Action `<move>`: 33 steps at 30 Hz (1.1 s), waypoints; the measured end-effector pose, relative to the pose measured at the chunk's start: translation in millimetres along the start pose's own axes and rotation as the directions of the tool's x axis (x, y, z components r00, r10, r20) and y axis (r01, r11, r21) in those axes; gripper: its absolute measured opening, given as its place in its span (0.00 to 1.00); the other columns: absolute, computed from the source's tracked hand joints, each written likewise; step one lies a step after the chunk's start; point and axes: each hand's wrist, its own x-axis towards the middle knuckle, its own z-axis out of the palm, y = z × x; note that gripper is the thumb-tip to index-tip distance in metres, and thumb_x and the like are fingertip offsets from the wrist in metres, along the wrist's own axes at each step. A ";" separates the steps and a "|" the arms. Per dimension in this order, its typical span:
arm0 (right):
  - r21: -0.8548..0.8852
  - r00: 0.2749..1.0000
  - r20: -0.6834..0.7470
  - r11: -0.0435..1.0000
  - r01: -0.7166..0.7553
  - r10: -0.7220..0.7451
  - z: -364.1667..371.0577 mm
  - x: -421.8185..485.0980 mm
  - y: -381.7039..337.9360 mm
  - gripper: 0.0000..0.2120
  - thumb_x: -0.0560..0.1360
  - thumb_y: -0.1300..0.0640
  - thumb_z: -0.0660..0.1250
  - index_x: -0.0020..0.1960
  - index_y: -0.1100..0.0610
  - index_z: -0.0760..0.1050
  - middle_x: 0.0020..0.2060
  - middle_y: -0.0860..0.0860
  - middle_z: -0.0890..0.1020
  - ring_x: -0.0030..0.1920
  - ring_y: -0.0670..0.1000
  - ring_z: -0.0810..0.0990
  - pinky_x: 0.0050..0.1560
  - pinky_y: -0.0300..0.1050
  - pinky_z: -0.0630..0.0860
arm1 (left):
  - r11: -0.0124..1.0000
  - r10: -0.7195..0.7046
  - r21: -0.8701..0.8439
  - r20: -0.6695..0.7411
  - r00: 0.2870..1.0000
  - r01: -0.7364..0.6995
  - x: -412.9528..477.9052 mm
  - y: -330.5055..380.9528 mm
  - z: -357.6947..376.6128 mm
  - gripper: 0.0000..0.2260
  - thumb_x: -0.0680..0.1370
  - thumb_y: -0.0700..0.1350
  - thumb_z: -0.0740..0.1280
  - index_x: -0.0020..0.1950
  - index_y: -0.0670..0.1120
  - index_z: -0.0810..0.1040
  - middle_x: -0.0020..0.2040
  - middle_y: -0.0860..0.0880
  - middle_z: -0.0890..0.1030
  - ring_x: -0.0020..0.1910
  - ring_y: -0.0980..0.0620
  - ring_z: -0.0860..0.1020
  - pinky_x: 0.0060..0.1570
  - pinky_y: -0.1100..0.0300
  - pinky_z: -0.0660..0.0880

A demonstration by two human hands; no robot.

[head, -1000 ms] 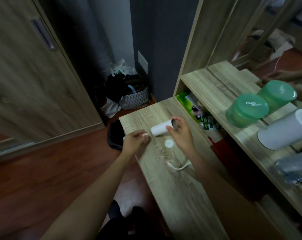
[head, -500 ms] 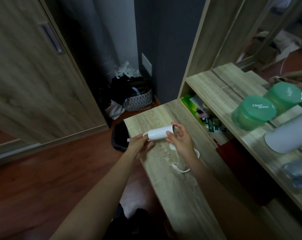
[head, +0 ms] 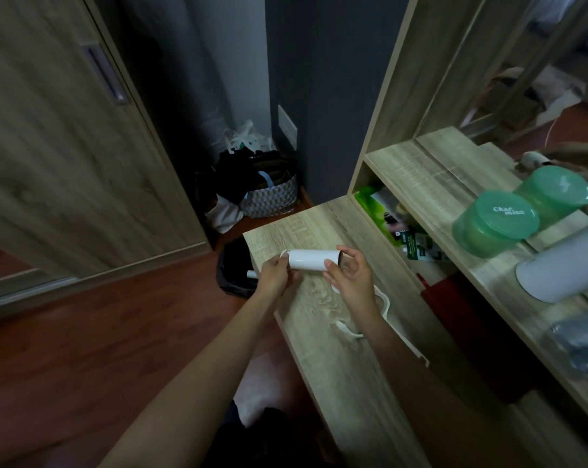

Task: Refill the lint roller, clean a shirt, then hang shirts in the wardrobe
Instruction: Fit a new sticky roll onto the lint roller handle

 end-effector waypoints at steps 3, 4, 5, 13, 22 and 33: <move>0.011 1.000 0.001 1.000 0.000 0.000 1.5 -1.7 1.8 0.16 0.73 0.67 0.69 0.58 0.56 0.71 0.54 0.54 0.78 0.54 0.51 0.80 0.46 0.40 0.81 | 0.998 0.048 0.041 -0.051 0.998 -0.045 1.9 -2.3 -2.1 0.10 0.83 0.44 0.58 0.56 0.43 0.77 0.38 0.45 0.77 0.37 0.49 0.76 0.40 0.57 0.75; 0.012 1.000 0.001 1.000 0.000 0.000 1.9 -2.2 2.5 0.16 0.74 0.67 0.69 0.58 0.56 0.71 0.54 0.54 0.78 0.54 0.51 0.80 0.47 0.40 0.81 | 0.998 0.053 0.035 -0.051 0.997 -0.052 4.1 -4.5 -2.7 0.10 0.82 0.44 0.58 0.58 0.43 0.77 0.39 0.44 0.78 0.39 0.48 0.76 0.42 0.55 0.76; 0.013 1.000 0.000 1.000 0.000 0.000 2.2 -2.4 3.3 0.16 0.74 0.67 0.69 0.58 0.56 0.71 0.53 0.53 0.78 0.54 0.51 0.80 0.47 0.41 0.81 | 0.998 0.051 0.028 -0.038 0.998 -0.050 3.7 -4.3 -3.1 0.11 0.82 0.44 0.59 0.59 0.43 0.77 0.39 0.44 0.78 0.40 0.47 0.76 0.44 0.53 0.76; 0.009 1.000 -0.013 1.000 -0.008 0.008 1.9 -2.6 8.0 0.17 0.74 0.67 0.69 0.61 0.58 0.70 0.57 0.56 0.76 0.55 0.52 0.80 0.48 0.40 0.81 | 0.999 -0.008 -0.050 0.004 1.000 0.008 -1.5 -1.3 -4.1 0.10 0.83 0.44 0.58 0.57 0.42 0.75 0.39 0.45 0.78 0.36 0.50 0.77 0.45 0.54 0.75; 0.053 0.999 -0.037 0.998 -0.022 0.024 0.4 0.6 8.5 0.17 0.74 0.67 0.68 0.61 0.60 0.69 0.57 0.56 0.77 0.55 0.51 0.80 0.47 0.39 0.81 | 0.978 -0.092 -0.187 0.026 0.995 0.096 0.2 2.8 3.0 0.14 0.81 0.43 0.59 0.64 0.39 0.75 0.43 0.45 0.78 0.41 0.50 0.77 0.51 0.52 0.75; 0.007 0.999 0.039 1.000 -0.021 0.020 -19.2 1.9 1.8 0.16 0.74 0.67 0.68 0.60 0.59 0.68 0.57 0.55 0.78 0.55 0.51 0.80 0.49 0.41 0.81 | 1.000 -0.022 0.014 0.212 0.977 0.020 -0.9 19.5 -7.0 0.17 0.81 0.44 0.62 0.68 0.40 0.73 0.55 0.41 0.79 0.44 0.51 0.79 0.42 0.64 0.77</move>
